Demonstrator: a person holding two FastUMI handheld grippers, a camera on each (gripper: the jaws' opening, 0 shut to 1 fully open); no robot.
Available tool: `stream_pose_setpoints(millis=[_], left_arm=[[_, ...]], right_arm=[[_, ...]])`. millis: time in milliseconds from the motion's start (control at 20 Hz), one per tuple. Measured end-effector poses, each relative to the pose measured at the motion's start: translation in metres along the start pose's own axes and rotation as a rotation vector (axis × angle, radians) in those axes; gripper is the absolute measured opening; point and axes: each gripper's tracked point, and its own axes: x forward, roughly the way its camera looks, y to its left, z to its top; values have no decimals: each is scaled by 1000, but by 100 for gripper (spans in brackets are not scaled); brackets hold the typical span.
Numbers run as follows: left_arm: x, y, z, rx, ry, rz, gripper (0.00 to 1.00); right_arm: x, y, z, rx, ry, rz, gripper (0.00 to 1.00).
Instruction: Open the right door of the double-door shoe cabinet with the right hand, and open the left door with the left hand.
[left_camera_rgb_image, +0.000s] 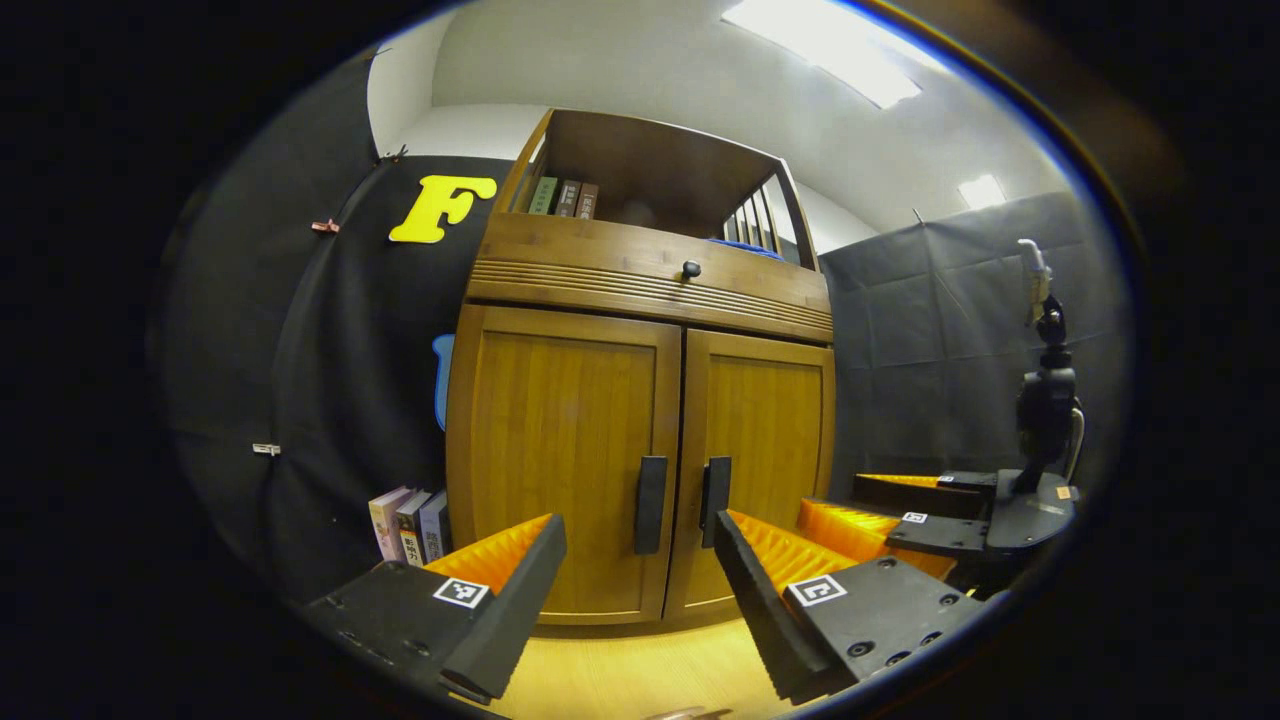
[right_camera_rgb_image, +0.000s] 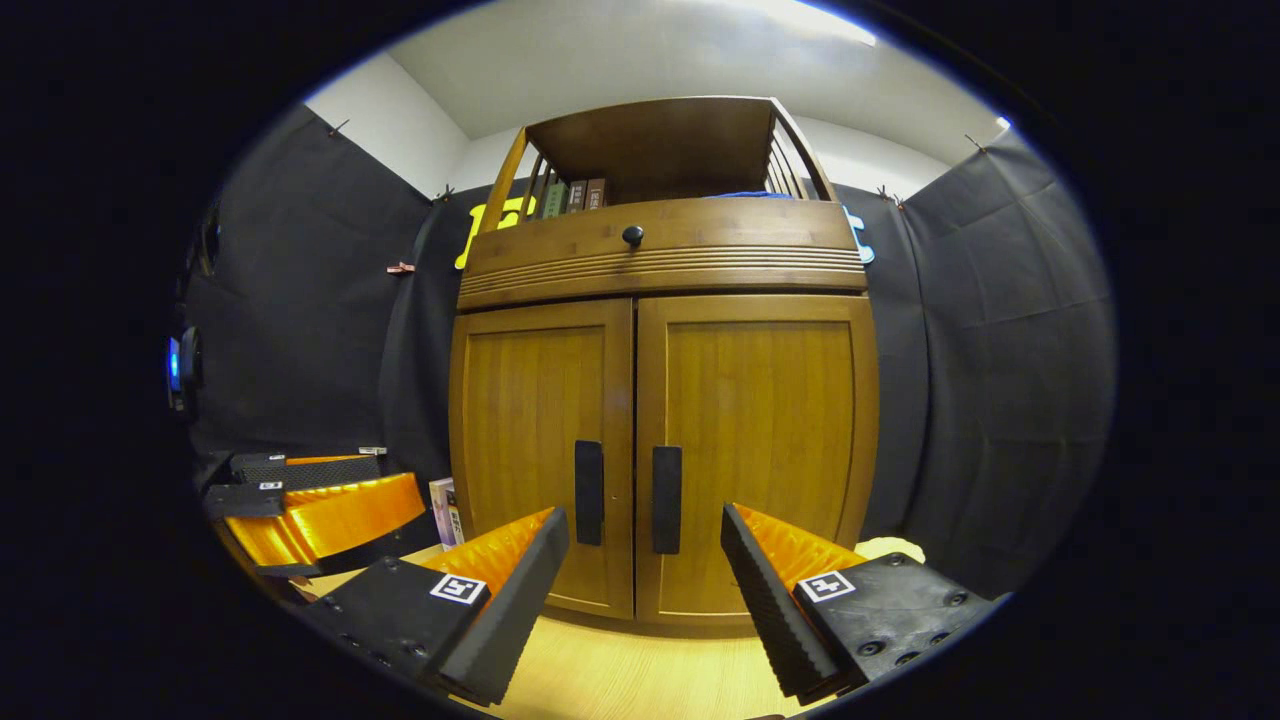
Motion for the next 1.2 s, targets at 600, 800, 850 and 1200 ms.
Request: stream_pose_setpoints(millis=[600,800,850,1200], left_arm=[[-3,27,-10,6,18,-22,95],[-7,23,-16,16,37,-53,94],[-8,23,-18,16,40,-57,94],[-11,33,-23,1,49,-43,95]], right_arm=[[102,-8,-38,39,47,-47,97],[130,-21,-46,46,40,-102,99],[136,-24,-49,45,42,-112,97],[166,-42,-76,0,85,-158,87]])
